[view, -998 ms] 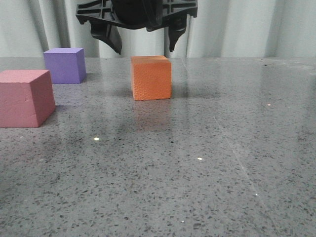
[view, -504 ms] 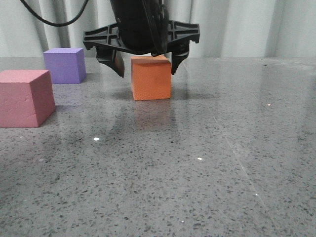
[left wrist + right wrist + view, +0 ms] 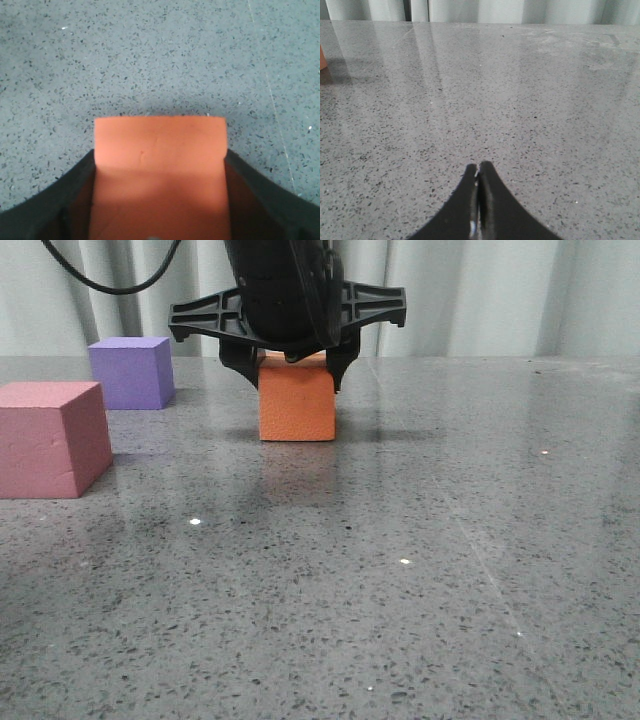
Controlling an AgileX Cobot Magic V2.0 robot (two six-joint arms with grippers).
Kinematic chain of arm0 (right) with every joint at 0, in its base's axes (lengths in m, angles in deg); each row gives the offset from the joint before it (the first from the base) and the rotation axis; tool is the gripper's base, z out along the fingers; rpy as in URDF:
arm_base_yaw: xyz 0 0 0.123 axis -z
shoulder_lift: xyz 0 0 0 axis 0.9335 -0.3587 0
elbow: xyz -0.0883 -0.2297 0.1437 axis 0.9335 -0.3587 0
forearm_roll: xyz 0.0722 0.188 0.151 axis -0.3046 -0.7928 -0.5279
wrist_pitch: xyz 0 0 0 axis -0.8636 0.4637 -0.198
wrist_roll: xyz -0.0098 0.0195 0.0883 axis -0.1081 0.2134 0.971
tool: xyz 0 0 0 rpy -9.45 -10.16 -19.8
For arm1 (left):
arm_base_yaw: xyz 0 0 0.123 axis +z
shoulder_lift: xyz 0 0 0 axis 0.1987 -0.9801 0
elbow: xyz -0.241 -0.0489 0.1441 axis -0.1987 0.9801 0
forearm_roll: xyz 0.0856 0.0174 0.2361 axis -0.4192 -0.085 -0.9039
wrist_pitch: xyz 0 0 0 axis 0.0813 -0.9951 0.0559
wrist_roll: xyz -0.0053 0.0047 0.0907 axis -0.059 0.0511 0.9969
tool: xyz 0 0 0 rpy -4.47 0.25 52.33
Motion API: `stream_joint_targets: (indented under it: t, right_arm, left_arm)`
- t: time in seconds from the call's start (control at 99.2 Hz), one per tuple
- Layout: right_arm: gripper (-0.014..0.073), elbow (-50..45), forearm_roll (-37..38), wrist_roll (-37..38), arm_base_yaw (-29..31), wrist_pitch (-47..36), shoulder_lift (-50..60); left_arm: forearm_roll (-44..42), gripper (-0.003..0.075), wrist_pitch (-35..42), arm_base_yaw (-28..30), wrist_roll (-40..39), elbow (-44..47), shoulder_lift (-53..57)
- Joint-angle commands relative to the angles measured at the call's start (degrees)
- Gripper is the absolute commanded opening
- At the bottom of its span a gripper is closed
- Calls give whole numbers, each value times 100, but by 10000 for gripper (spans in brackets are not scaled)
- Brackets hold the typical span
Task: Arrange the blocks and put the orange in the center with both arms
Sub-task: 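Lower the left gripper over the orange cube and close on it, then lift the orange cube with the left gripper toward the purple cube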
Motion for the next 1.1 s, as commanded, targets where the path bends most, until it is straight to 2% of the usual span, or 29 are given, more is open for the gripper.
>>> stream_joint_targets:
  t: [0.0,0.302,0.464,0.685,0.917,1.089]
  right_arm:
    - [-67,82,14,-45,32,-488,140]
    - [-67,82,14,-45,32,-488,140]
    - [-67,82,14,-45,32,-488,140]
    - [-67,82,14,-45,32,-488,140]
    - [-67,82,14,-45,32,-488,140]
    - [-67,82,14,-45,32,-488,140]
  left_arm:
    - [-180,142,210,-85,105,-189,399]
    - [-554,143,243,-195,697,-189,1200]
    - [-931,143,196,-42,720,41,1749]
    - [-1067,143,278,501,720,926,2514]
    - [-777,143,810,1363,698,1915,2909]
    - [-728,142,1495,1672,698,2427,2909]
